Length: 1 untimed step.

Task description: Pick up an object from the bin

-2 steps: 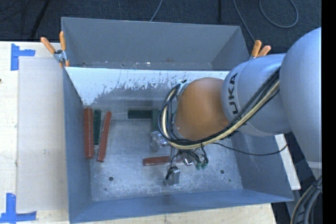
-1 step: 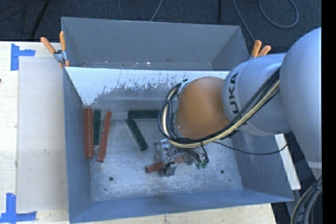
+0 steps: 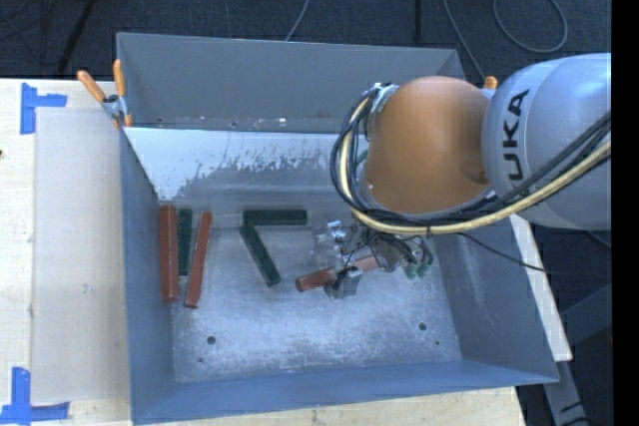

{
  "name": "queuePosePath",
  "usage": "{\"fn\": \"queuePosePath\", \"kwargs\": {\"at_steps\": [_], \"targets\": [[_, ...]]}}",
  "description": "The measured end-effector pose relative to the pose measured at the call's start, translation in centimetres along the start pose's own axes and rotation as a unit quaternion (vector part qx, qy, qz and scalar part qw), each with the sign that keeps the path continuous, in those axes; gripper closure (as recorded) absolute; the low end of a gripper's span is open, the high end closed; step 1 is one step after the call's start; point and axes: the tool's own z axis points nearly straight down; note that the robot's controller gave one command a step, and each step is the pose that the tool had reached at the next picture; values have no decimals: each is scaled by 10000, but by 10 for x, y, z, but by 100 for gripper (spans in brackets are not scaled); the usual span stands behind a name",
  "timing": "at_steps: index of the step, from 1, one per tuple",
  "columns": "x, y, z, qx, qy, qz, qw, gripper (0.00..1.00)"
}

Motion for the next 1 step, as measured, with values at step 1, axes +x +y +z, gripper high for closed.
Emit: {"fn": "queuePosePath", "kwargs": {"at_steps": [1], "targets": [[7,-10,-26,-4,28,-397,9992,100]]}}
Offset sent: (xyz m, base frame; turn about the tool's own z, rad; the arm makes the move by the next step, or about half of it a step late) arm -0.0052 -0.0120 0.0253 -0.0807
